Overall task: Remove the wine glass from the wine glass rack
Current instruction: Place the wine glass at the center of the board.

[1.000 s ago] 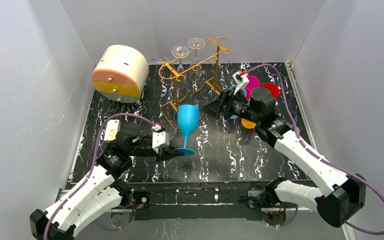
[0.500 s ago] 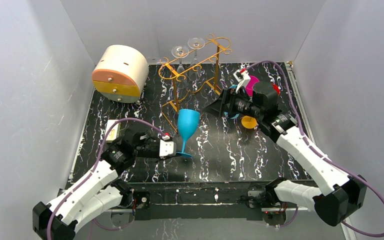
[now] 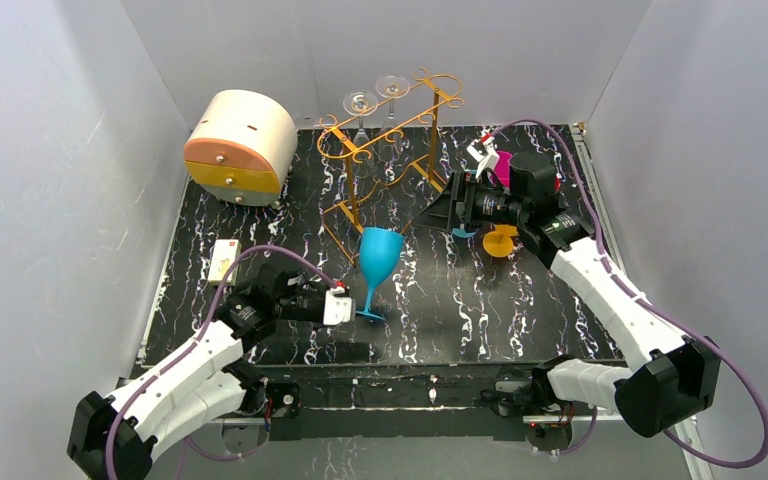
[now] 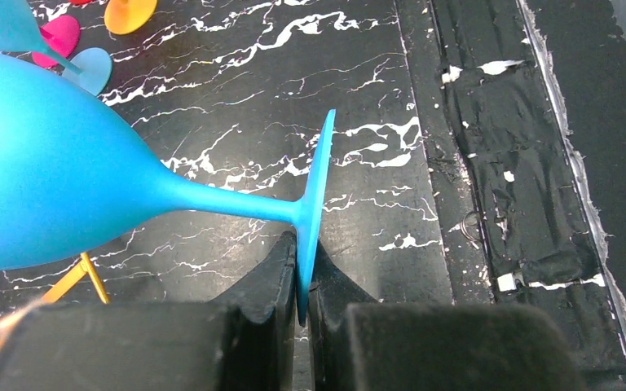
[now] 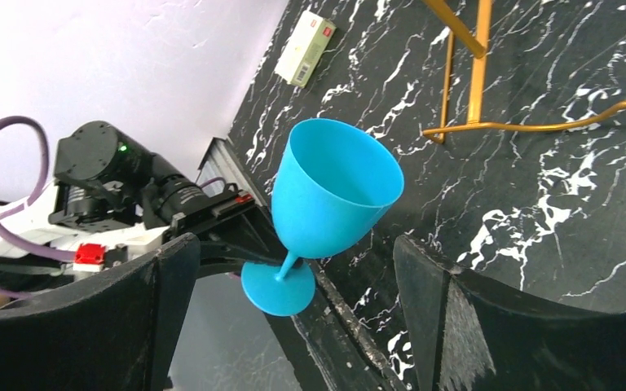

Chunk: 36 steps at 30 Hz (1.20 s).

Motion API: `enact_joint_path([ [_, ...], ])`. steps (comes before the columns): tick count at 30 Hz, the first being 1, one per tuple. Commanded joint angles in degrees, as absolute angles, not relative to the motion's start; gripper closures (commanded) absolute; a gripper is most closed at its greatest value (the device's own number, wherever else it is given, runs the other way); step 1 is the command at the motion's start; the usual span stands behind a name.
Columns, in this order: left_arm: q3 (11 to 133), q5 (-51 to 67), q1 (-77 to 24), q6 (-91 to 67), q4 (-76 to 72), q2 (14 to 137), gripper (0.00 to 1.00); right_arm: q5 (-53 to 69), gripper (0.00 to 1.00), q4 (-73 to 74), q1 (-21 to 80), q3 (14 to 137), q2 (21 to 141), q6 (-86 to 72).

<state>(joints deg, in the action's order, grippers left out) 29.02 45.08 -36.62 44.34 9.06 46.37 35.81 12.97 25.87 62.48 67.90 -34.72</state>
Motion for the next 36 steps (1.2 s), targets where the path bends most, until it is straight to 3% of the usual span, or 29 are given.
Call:
enact_joint_path([
  [1, 28.15, 48.95, -36.89, 44.55, 5.55, 44.75, 1.0, 41.21, 0.05, 7.44, 25.59, 62.6, 68.67, -36.93],
  [7, 28.26, 53.22, -36.66, 41.33, 3.69, 44.08, 1.0, 36.21, 0.08, 5.34, 25.64, 60.27, 69.87, -40.53],
  [27, 28.56, 56.5, -36.3, 43.5, 8.15, 47.28, 1.0, 49.87, 0.32, 1.52, 27.39, 62.58, 77.03, -43.57],
  [36, 28.87, 56.36, -36.3, 43.74, 8.61, 47.66, 1.0, 50.42, 0.36, 0.44, 30.59, 63.37, 79.78, -43.21],
])
